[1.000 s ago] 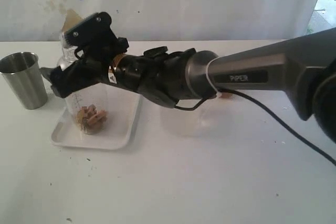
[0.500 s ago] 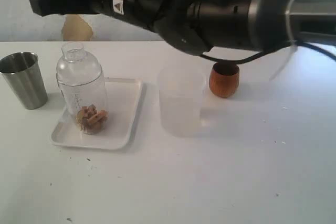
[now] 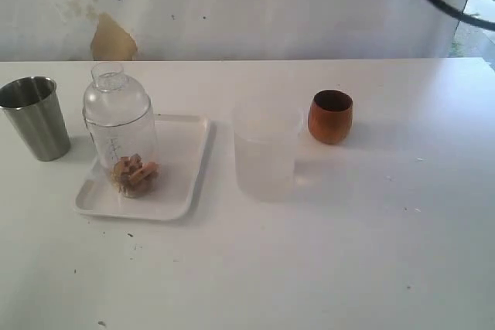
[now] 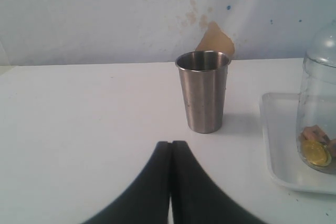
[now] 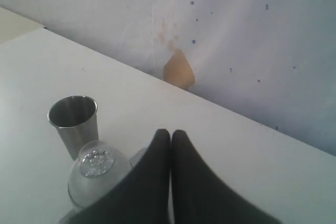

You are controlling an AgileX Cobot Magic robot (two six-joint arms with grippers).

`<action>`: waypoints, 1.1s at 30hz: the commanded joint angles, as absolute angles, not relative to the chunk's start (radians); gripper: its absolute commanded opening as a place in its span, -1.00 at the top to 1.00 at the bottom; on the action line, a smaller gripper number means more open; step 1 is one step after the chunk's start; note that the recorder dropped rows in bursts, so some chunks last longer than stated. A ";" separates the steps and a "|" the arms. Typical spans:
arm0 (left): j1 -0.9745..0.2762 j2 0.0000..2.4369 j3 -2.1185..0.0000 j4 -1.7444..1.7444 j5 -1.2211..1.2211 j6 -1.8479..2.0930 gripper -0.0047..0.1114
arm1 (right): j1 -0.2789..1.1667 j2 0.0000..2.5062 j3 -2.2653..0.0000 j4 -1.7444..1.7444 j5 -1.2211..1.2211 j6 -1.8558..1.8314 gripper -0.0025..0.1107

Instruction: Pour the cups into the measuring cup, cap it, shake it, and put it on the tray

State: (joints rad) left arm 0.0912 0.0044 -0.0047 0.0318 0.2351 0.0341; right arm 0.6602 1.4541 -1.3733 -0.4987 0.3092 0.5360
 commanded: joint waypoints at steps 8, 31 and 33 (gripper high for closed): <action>0.088 0.000 0.000 0.023 0.233 0.032 0.92 | 0.657 1.018 -1.007 -0.495 0.269 0.527 0.96; 0.088 0.000 0.000 0.023 0.233 0.032 0.92 | 0.628 0.471 -0.864 -0.449 0.340 0.490 0.96; 0.088 0.000 0.000 0.023 0.233 0.032 0.92 | 0.552 0.391 -0.771 -0.421 0.189 0.356 0.96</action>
